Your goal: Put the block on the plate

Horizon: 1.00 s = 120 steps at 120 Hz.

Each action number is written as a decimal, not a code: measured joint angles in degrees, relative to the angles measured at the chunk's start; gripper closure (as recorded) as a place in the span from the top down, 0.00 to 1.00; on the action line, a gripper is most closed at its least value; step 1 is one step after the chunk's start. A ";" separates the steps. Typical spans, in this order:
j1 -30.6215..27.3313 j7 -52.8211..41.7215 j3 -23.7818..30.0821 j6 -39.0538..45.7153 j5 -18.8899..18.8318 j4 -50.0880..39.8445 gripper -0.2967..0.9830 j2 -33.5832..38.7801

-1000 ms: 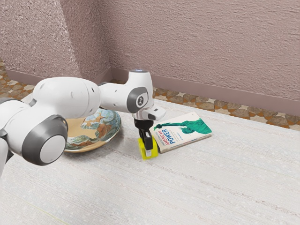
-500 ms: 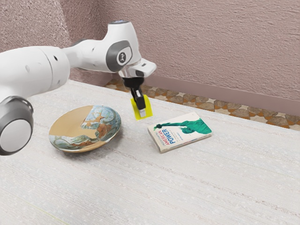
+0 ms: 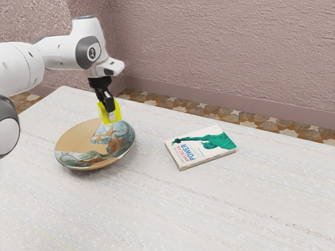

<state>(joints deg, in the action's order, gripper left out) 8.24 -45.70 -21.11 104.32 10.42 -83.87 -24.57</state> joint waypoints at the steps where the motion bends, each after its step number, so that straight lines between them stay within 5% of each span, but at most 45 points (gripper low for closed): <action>1: -0.20 -0.08 -0.06 -0.01 0.03 -0.03 0.54 -0.01; 42: -6.83 -3.75 -0.38 0.81 1.30 -4.11 0.54 -0.53; 120: -7.72 -7.67 -0.39 4.41 4.99 -6.19 0.54 -7.21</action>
<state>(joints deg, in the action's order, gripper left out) 0.52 -53.36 -21.50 108.73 15.41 -90.06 -31.78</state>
